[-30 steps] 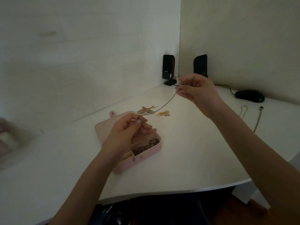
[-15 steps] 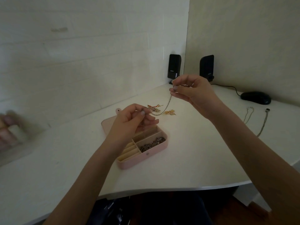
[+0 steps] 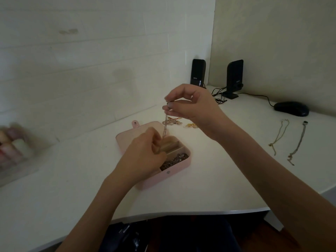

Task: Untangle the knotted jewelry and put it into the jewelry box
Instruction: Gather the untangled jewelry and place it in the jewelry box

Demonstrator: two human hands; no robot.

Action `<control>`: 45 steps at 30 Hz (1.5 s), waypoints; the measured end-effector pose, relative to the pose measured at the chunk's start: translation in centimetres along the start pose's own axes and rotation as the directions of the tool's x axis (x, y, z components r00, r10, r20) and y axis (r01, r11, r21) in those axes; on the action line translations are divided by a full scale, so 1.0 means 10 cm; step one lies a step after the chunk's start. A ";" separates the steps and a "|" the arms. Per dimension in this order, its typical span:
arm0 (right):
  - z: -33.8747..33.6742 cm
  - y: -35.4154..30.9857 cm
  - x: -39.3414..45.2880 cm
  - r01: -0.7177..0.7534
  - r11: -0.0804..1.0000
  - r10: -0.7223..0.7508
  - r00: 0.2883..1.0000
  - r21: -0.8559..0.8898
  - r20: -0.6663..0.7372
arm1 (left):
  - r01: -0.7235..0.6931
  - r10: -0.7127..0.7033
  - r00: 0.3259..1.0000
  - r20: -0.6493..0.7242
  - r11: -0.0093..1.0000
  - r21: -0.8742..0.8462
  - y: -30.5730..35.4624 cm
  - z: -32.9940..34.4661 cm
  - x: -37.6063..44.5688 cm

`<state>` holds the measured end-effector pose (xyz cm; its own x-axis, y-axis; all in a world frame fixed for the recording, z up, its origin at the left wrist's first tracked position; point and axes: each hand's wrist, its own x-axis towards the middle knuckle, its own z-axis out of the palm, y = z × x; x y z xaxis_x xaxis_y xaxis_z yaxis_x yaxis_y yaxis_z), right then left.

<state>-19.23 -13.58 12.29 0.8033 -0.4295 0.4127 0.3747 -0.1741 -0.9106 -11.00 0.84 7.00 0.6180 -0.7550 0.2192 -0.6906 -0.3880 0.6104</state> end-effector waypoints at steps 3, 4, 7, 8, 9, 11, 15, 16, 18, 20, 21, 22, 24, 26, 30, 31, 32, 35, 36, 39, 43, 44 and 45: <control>0.05 0.00 0.00 0.017 1.000 -0.016 1.000 -0.026 0.017 | 0.102 -0.067 0.993 0.094 0.888 -0.449 0.11 -0.01 0.00; 0.05 0.01 -0.01 0.018 0.999 -0.017 1.000 -0.041 0.019 | 0.125 -0.080 0.991 0.107 0.843 -0.524 0.12 -0.01 0.00; -0.04 0.09 -0.05 -0.002 0.995 0.000 1.000 -0.104 -0.017 | 0.070 -0.097 0.995 -0.031 0.870 -0.488 0.06 0.02 0.01; -0.10 0.12 -0.07 -0.014 0.990 0.008 0.999 -0.139 -0.045 | 0.043 -0.086 0.993 -0.076 0.893 -0.448 0.02 0.02 0.01; -0.17 0.16 -0.09 -0.029 0.984 0.017 0.997 -0.178 -0.072 | 0.027 -0.073 0.993 -0.096 0.909 -0.415 -0.02 0.02 0.01; -0.28 0.25 -0.14 -0.082 0.964 0.059 0.993 -0.251 -0.098 | 0.037 -0.074 0.993 -0.088 0.933 -0.359 -0.07 0.04 -0.01; -0.34 0.53 -0.25 -0.175 0.815 0.145 0.985 -0.553 -0.098 | 0.005 -0.014 0.996 -0.085 0.995 -0.104 -0.16 0.14 -0.06; -0.34 0.59 -0.27 -0.154 0.758 0.128 0.988 -0.633 -0.087 | -0.015 0.011 0.997 -0.080 0.999 -0.050 -0.17 0.16 -0.08; -0.33 0.67 -0.32 -0.101 0.695 0.100 0.994 -0.712 -0.043 | -0.056 0.058 0.997 -0.055 0.997 0.045 -0.18 0.20 -0.11; -0.33 0.72 -0.37 -0.080 0.688 0.110 0.994 -0.721 -0.006 | -0.084 0.089 0.996 -0.021 0.981 0.175 -0.19 0.21 -0.11; -0.33 0.74 -0.38 -0.081 0.688 0.120 0.993 -0.722 0.003 | -0.093 0.098 0.995 -0.011 0.971 0.219 -0.21 0.21 -0.11; -0.33 0.75 -0.40 -0.081 0.682 0.129 0.992 -0.727 0.011 | -0.095 0.100 0.995 -0.009 0.967 0.238 -0.23 0.21 -0.10; -0.32 0.79 -0.41 -0.077 0.654 0.143 0.989 -0.753 0.023 | -0.098 0.101 0.995 0.000 0.963 0.251 -0.25 0.21 -0.10; -0.30 0.82 -0.40 -0.069 0.637 0.137 0.990 -0.768 0.025 | -0.114 0.113 0.993 0.016 0.955 0.272 -0.24 0.22 -0.09; -0.29 0.87 -0.37 -0.067 0.583 0.110 0.994 -0.810 -0.003 | -0.112 0.118 0.993 -0.004 0.952 0.285 -0.20 0.23 -0.07; -0.30 0.88 -0.36 -0.069 0.580 0.118 0.993 -0.812 0.000 | -0.109 0.118 0.993 -0.014 0.951 0.288 -0.19 0.23 -0.07; -0.32 0.87 -0.36 -0.068 0.583 0.123 0.992 -0.809 0.005 | -0.103 0.114 0.993 -0.020 0.951 0.292 -0.18 0.24 -0.06; -0.53 0.74 -0.36 -0.082 0.590 0.099 0.995 -0.804 -0.029 | -0.118 0.126 0.992 -0.014 0.955 0.271 -0.11 0.26 -0.01; -0.66 0.67 -0.36 -0.105 0.584 0.081 0.994 -0.805 -0.072 | -0.147 0.152 0.988 -0.004 0.959 0.241 -0.08 0.29 0.03; -1.19 0.49 -0.40 -0.220 0.535 0.021 0.969 -0.816 -0.247 | -0.258 0.257 0.966 0.021 0.958 0.126 0.09 0.48 0.22; -1.98 0.45 -0.56 -0.418 0.417 0.003 0.888 -0.807 -0.459 | -0.418 0.417 0.906 0.075 0.909 -0.005 0.55 0.98 0.46; -2.16 0.45 -0.61 -0.466 0.389 0.008 0.864 -0.795 -0.503 | -0.446 0.446 0.886 0.126 0.895 -0.033 0.68 1.13 0.51; -2.34 0.47 -0.64 -0.505 0.364 0.007 0.842 -0.783 -0.540 | -0.470 0.470 0.862 0.189 0.881 -0.046 0.84 1.27 0.55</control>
<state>-33.43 -32.38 4.92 0.4291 -0.8409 0.3298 -0.6312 -0.5403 -0.5564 -18.14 -13.32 3.68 0.1377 -0.9332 0.3320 -0.8819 0.0370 0.4699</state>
